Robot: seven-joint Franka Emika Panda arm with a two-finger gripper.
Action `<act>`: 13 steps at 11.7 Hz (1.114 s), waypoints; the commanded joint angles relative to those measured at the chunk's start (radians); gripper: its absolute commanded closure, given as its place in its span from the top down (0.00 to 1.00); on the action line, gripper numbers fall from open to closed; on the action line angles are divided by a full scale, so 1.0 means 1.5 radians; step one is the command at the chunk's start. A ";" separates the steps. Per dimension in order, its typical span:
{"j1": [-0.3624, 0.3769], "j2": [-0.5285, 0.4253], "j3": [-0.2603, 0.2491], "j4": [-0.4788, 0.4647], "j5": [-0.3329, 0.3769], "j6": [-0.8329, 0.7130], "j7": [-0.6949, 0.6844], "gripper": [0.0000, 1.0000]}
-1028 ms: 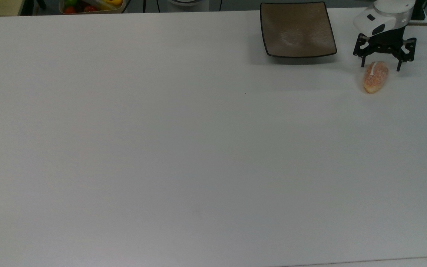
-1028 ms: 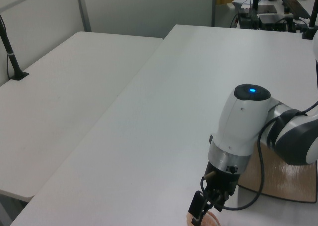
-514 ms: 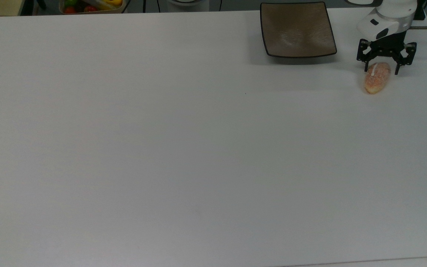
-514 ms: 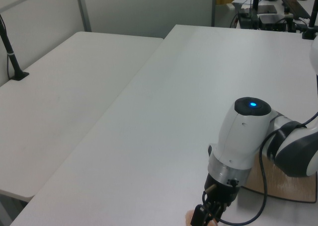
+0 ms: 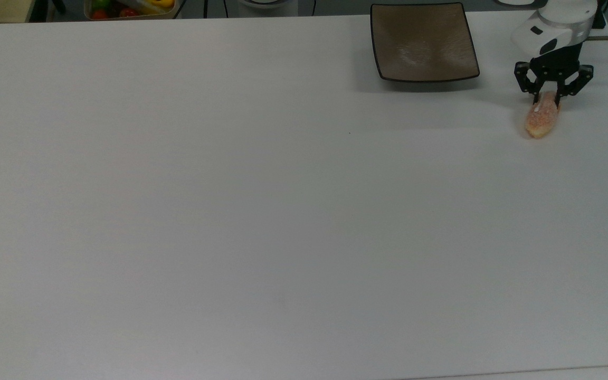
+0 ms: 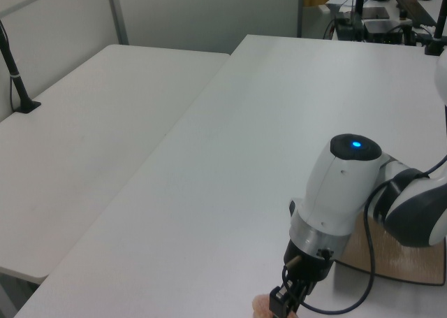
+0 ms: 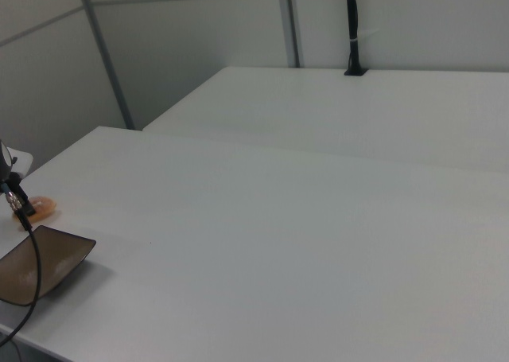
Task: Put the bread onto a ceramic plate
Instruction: 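Lift the held bread roll and carry it toward the dark plate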
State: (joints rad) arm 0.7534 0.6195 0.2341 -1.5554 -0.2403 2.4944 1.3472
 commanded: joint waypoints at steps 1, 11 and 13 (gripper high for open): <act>0.004 -0.106 -0.012 -0.066 -0.014 0.006 0.014 0.35; -0.065 -0.419 -0.009 -0.388 0.005 -0.153 -0.174 0.36; -0.065 -0.418 -0.007 -0.412 0.005 -0.164 -0.177 0.36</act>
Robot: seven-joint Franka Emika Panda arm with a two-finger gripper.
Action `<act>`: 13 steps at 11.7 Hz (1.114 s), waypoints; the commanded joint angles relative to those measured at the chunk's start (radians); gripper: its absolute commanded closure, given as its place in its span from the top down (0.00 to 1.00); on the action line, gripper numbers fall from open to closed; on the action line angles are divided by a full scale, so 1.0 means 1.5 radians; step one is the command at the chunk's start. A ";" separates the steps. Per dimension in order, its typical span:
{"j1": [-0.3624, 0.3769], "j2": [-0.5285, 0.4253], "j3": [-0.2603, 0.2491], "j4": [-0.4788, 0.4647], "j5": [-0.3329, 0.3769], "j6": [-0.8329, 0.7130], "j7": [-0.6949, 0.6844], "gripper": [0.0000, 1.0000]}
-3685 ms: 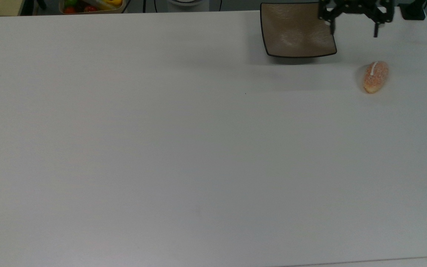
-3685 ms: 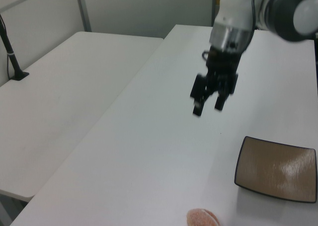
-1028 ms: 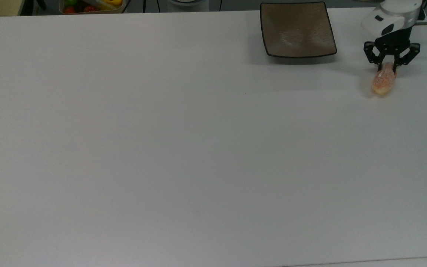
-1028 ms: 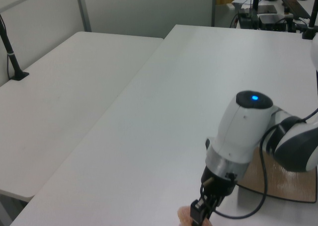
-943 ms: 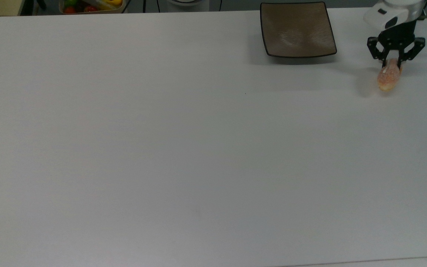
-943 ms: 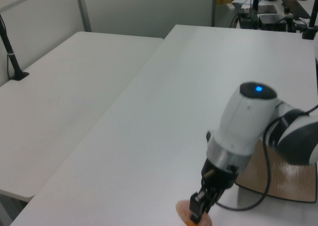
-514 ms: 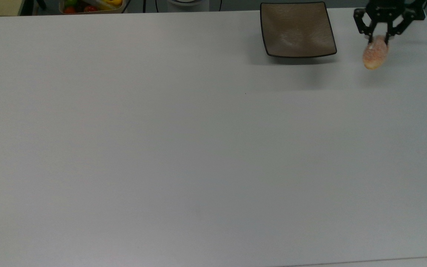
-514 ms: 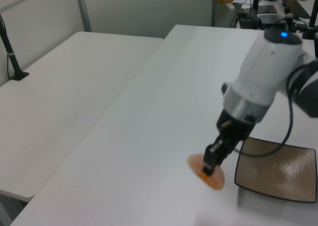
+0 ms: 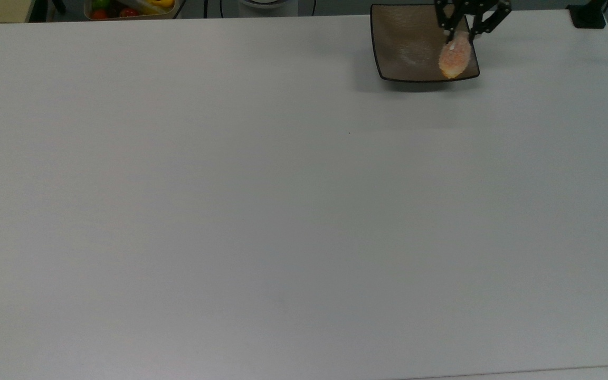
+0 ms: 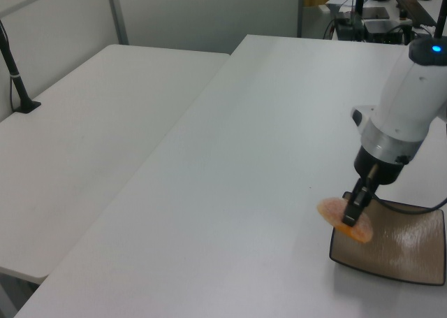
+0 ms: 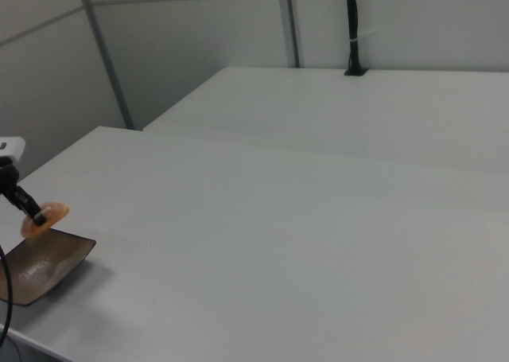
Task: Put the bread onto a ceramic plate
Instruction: 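Lower the bread roll onto the plate and open the gripper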
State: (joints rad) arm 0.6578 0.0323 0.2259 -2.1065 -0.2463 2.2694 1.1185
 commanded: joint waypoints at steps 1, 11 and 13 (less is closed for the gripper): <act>0.000 -0.023 0.001 -0.050 0.009 -0.014 -0.025 0.38; -0.018 -0.023 0.032 -0.041 0.011 -0.054 -0.034 1.00; -0.046 -0.023 0.031 0.014 0.012 -0.119 -0.106 1.00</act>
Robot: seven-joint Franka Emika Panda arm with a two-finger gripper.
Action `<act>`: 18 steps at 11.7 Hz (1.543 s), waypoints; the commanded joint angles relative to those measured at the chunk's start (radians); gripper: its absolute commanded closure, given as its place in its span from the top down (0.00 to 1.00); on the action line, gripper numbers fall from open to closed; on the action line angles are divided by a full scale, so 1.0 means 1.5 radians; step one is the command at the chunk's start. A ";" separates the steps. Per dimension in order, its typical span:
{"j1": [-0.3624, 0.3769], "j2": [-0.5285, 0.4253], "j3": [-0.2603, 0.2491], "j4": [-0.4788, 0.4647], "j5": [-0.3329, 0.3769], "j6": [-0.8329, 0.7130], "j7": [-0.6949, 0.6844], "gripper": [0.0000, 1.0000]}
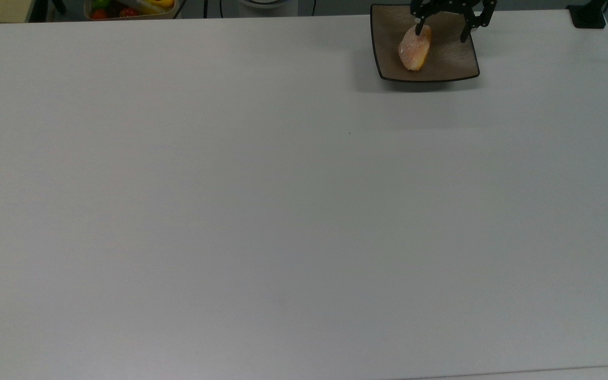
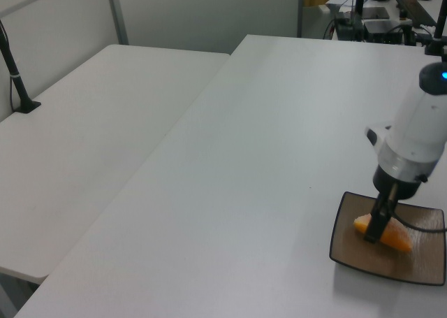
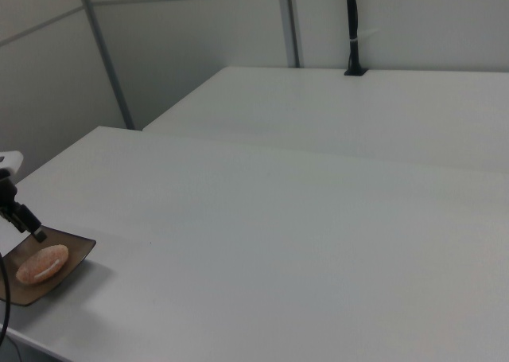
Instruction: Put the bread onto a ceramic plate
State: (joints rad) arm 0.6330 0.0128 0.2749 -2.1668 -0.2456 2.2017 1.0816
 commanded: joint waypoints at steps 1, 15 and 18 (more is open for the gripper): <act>-0.055 -0.010 -0.007 0.085 0.019 -0.109 -0.148 1.00; -0.292 -0.014 -0.217 0.323 0.190 -0.320 -0.591 1.00; -0.335 -0.013 -0.198 0.323 0.190 -0.322 -0.599 1.00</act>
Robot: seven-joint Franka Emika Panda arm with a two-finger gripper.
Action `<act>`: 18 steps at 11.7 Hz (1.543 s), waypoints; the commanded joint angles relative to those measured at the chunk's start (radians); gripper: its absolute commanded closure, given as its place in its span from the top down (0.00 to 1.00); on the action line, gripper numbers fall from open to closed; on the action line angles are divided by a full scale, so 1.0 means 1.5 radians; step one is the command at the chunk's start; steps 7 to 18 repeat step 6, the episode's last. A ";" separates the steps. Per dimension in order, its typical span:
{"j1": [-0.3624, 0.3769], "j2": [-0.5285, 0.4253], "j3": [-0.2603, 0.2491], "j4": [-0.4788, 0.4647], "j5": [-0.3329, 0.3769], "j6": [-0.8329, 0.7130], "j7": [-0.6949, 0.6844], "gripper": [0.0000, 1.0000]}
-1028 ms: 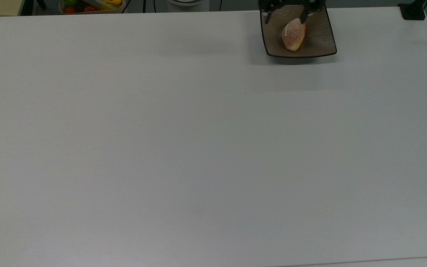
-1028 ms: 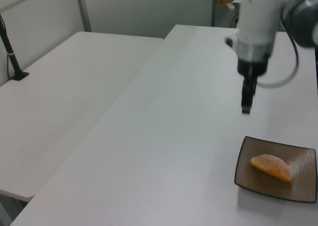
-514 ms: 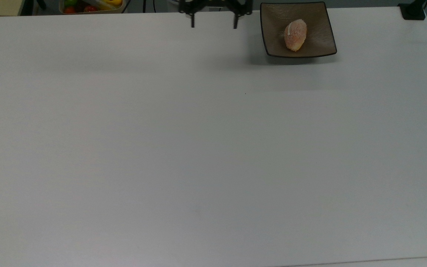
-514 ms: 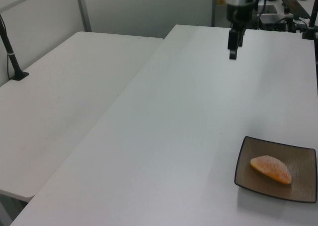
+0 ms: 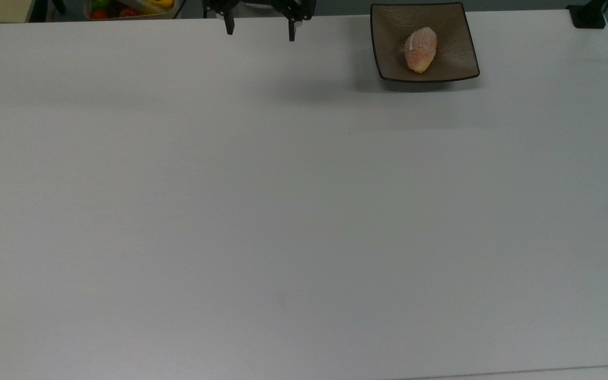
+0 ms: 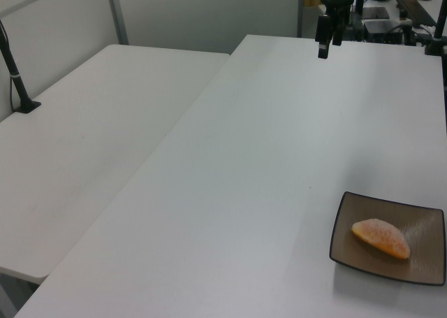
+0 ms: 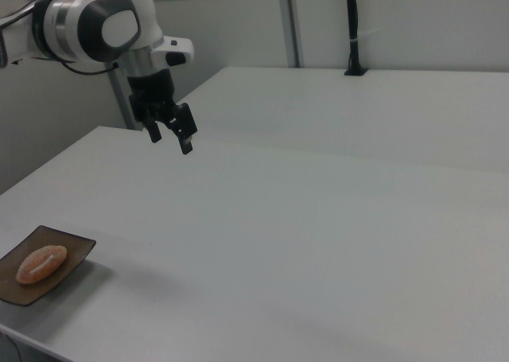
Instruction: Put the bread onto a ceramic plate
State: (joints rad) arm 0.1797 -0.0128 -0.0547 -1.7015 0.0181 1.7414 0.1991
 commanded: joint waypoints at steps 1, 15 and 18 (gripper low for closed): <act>-0.037 0.005 0.032 0.012 0.014 -0.017 -0.012 1.00; -0.036 0.007 0.044 0.010 0.009 -0.023 -0.012 1.00; -0.036 0.007 0.044 0.010 0.009 -0.023 -0.012 1.00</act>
